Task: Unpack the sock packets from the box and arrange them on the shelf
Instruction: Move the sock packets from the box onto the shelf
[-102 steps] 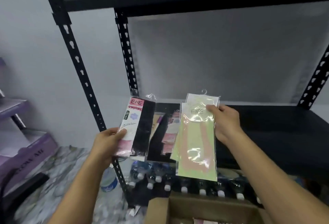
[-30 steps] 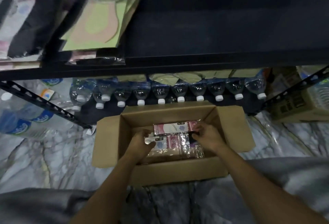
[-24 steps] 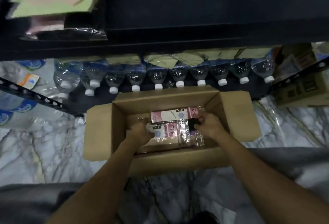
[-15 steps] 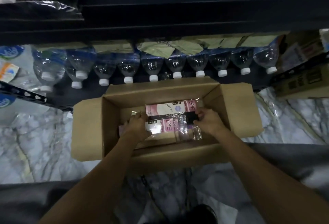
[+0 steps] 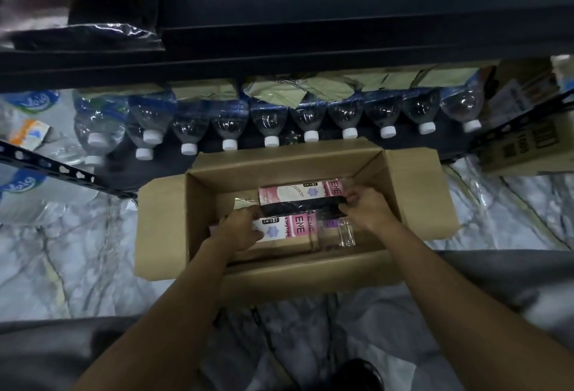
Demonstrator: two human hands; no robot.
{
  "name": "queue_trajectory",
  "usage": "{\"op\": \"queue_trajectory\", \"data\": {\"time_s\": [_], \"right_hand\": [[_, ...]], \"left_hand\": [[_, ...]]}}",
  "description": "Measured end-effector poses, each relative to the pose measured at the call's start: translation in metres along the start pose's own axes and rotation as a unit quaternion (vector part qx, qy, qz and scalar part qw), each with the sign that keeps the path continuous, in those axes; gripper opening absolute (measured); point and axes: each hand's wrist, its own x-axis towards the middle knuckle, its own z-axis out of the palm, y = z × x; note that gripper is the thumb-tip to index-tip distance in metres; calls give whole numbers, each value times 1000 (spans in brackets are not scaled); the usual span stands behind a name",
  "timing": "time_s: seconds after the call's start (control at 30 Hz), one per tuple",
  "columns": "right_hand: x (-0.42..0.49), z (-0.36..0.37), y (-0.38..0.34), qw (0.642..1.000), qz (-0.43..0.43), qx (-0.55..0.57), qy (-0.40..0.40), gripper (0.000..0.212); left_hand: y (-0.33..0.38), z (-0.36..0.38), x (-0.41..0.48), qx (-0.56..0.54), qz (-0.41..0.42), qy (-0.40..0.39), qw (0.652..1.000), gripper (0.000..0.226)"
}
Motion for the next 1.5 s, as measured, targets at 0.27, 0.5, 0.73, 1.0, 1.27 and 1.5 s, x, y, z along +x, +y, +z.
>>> {"op": "queue_trajectory", "data": {"time_s": [0.27, 0.5, 0.73, 1.0, 1.27, 1.5], "right_hand": [[-1, -4, 0, 1000, 2, 22, -5, 27], [-6, -8, -1, 1000, 1, 25, -5, 24], [-18, -14, -15, 994, 17, 104, 34, 5], [-25, -5, -16, 967, 124, 222, 0, 8], [-8, 38, -27, 863, 271, 416, -97, 27], [4, 67, -25, 844, 315, 432, -49, 23]], "left_hand": [[-2, 4, 2, -32, 0, -35, 999, 32], [-2, -11, -12, -60, 24, 0, 998, 23], [24, -74, -56, -60, 70, 76, 993, 17], [23, -132, -138, -26, 86, 160, 983, 11], [1, -127, -156, -99, 56, 165, 980, 13], [7, -123, -143, -158, 52, 160, 973, 9]]}}
